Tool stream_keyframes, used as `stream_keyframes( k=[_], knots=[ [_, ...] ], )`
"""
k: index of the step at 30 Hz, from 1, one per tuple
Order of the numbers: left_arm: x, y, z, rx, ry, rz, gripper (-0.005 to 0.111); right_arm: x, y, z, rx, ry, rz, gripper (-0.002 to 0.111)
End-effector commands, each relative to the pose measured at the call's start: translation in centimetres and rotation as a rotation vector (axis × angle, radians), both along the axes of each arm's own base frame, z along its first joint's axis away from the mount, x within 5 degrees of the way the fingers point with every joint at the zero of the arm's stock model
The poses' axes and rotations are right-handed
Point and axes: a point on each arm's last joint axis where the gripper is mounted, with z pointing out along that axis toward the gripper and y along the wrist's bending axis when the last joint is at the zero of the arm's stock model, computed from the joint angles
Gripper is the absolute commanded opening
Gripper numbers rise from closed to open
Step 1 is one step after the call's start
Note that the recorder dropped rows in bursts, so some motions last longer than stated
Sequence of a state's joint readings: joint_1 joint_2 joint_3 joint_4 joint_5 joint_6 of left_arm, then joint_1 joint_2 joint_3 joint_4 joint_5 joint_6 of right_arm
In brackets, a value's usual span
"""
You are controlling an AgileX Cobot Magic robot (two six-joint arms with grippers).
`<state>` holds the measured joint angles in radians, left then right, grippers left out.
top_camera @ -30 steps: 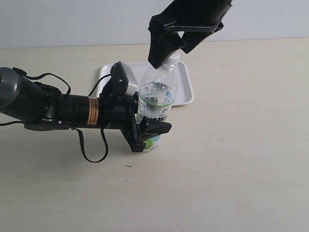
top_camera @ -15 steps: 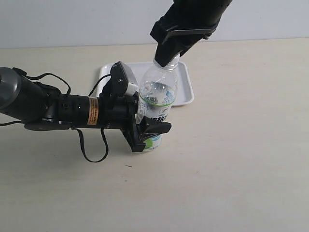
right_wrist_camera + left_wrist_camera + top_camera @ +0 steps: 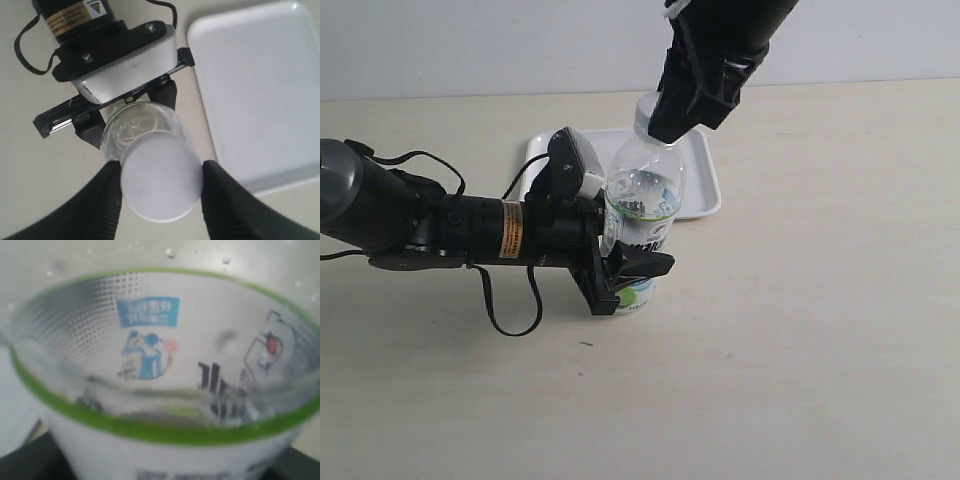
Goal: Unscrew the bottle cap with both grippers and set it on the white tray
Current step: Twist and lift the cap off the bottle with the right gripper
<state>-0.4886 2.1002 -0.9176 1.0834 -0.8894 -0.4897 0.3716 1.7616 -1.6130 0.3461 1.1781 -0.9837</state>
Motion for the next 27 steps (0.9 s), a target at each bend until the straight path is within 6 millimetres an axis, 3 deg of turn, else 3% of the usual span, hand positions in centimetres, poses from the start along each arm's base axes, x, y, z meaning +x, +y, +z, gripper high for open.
stream_keyframes(
  k=[1, 18, 24, 27],
  knots=[
    [0.1, -0.1, 0.5, -0.042, 0.003, 0.013, 0.0, -0.3, 0.8, 0.4, 0.05, -0.076, 0.212, 0.0],
    [0.7, -0.1, 1.1, -0.102, -0.021, 0.077, 0.0, -0.2, 1.3, 1.1, -0.032, -0.476, 0.822, 0.0],
    [0.7, -0.2, 1.2, -0.117, -0.023, 0.071, 0.0, -1.4, 1.5, 3.3, 0.044, -0.56, 0.844, 0.0],
    [0.6, -0.2, 1.2, -0.123, -0.023, 0.068, 0.0, -2.1, 1.1, 5.1, 0.075, -0.569, 0.712, 0.0]
  ],
)
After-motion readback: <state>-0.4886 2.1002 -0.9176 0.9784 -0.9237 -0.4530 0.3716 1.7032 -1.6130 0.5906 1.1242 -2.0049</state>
